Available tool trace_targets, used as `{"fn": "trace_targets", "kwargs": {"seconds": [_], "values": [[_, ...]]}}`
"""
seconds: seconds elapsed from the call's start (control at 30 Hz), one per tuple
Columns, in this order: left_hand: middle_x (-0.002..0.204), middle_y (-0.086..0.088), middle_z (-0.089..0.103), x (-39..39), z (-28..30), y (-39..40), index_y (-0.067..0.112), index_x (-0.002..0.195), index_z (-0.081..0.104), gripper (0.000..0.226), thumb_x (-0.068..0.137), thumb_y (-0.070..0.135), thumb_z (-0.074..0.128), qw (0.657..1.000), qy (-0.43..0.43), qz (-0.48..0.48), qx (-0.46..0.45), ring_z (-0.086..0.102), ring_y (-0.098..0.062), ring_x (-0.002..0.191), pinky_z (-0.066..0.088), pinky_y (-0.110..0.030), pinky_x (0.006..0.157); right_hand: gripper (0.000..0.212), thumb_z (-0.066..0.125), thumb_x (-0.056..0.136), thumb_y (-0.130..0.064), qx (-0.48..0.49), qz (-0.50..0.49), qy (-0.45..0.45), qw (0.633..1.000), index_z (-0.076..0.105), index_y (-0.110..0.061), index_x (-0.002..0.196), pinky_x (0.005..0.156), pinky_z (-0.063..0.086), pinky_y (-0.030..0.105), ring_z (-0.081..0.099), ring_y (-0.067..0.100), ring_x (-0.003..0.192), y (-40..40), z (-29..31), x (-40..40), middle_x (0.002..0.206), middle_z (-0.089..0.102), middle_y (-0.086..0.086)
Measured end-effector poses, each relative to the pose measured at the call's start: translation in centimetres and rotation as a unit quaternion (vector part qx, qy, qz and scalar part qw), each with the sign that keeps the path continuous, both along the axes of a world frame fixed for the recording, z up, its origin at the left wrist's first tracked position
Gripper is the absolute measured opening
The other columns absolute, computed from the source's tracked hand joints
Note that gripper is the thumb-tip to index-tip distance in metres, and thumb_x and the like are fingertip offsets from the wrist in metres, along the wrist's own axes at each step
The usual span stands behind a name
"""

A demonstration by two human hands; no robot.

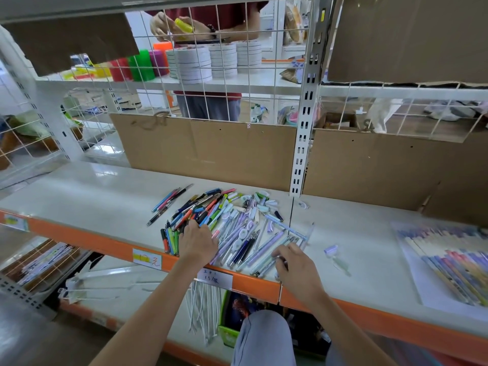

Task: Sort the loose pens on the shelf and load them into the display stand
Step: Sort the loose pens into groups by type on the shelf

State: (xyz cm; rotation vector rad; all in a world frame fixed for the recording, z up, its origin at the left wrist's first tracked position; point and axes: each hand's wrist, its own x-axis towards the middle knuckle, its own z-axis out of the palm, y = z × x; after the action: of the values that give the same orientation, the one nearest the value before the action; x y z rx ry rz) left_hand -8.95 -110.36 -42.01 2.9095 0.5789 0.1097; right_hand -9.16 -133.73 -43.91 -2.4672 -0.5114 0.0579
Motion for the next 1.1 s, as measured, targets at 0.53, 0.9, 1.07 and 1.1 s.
{"fn": "trace_targets", "kwargs": {"seconds": [0.53,0.9,1.07,1.1], "values": [[0.081,-0.002,0.056,-2.6,-0.8,-3.6,0.011,0.085,0.057,0.009,0.092,0.017,0.057,0.954,-0.191,-0.220,-0.066,0.050,-0.020,0.075,0.044,-0.030,0.065,0.029,0.047,0.094,-0.010,0.169,-0.061,0.028,0.983,0.058,-0.021,0.119,0.063,0.038,0.007,0.051,0.002,0.066,-0.6,0.5,0.4,0.100,0.055,-0.005],[0.098,0.001,0.053,-2.7,-1.9,-6.6,0.017,0.108,0.056,0.028,0.099,0.039,0.040,0.951,-0.114,-0.279,-0.069,0.056,-0.019,0.080,0.041,-0.030,0.061,0.009,0.059,0.091,-0.019,0.137,-0.044,0.028,0.989,0.068,-0.018,0.089,0.067,0.036,0.011,0.050,0.001,0.074,-1.4,0.6,1.0,0.079,0.057,-0.013],[0.100,0.000,0.052,-2.4,-1.9,-6.5,0.015,0.108,0.056,0.028,0.099,0.037,0.041,0.955,-0.102,-0.263,-0.092,0.053,-0.017,0.079,0.045,-0.033,0.066,0.009,0.060,0.090,-0.016,0.146,-0.066,0.032,0.987,0.065,-0.022,0.087,0.067,0.037,0.013,0.052,0.004,0.076,-2.8,1.4,1.6,0.084,0.058,-0.010],[0.100,0.000,0.051,-2.4,-1.9,-6.4,0.015,0.108,0.056,0.027,0.099,0.035,0.042,0.955,-0.101,-0.257,-0.104,0.051,-0.016,0.077,0.045,-0.032,0.066,0.008,0.060,0.090,-0.017,0.138,-0.070,0.033,0.987,0.065,-0.023,0.087,0.067,0.037,0.013,0.052,0.004,0.077,-3.0,1.5,1.8,0.087,0.059,-0.008]]}}
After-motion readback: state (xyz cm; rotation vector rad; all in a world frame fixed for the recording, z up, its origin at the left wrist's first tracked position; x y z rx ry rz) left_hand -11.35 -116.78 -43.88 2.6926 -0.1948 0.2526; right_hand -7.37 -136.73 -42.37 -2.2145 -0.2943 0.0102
